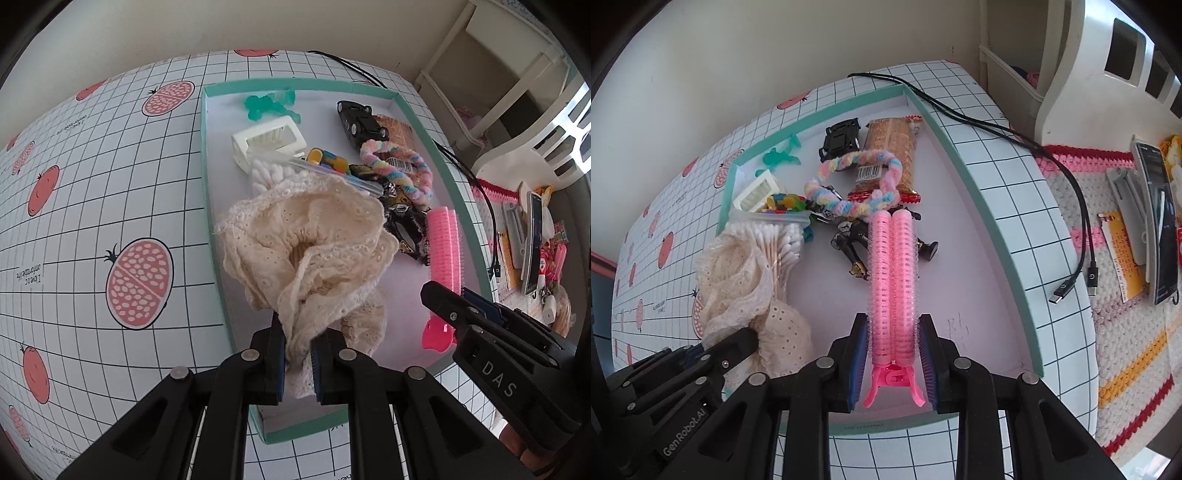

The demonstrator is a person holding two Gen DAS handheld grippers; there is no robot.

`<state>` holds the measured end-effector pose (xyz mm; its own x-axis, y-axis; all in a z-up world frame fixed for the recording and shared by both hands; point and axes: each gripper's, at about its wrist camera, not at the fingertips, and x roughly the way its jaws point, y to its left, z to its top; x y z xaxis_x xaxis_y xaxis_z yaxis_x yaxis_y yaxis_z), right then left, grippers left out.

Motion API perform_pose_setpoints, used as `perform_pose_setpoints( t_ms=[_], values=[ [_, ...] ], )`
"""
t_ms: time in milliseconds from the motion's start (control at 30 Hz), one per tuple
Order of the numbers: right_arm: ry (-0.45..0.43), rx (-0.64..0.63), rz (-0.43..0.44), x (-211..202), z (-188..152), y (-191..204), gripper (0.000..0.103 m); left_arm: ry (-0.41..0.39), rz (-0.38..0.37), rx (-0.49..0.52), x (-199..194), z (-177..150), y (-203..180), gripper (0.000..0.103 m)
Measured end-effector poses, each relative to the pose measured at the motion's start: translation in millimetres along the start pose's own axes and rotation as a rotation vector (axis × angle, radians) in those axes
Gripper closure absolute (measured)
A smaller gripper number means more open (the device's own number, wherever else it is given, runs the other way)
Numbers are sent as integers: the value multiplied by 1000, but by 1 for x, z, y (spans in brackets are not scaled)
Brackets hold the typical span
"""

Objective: Organize objects
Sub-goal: 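Lift the scrunchie and pink clip and carry both over the tray, then lower the scrunchie and pink clip into the tray and open both tools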

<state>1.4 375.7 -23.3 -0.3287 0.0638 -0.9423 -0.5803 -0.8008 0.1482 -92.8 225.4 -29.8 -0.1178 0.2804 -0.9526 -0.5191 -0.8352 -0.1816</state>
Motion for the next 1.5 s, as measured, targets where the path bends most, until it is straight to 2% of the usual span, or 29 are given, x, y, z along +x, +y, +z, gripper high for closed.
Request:
perform_pose_setpoints(
  t_ms=[433,867,1100,1367,1467,1500],
  values=[
    [4,-8,0,11,1,5,74,19,6,-3,17,4,2,91],
    [3,-3,2,11,-1,7,74,19,6,0,16,7,5,90],
    [1,-8,-7,6,-1,12,73,3,9,5,8,9,7,79],
    [-11,-16,-13,-3,-1,14,72,-12,-9,19,-8,8,13,55],
    [-25,-16,-11,-9,-1,15,70,-24,-14,28,-14,8,13,55],
    [-26,-15,-11,-5,9,10,68,-26,-20,29,-17,8,14,54]
  ],
)
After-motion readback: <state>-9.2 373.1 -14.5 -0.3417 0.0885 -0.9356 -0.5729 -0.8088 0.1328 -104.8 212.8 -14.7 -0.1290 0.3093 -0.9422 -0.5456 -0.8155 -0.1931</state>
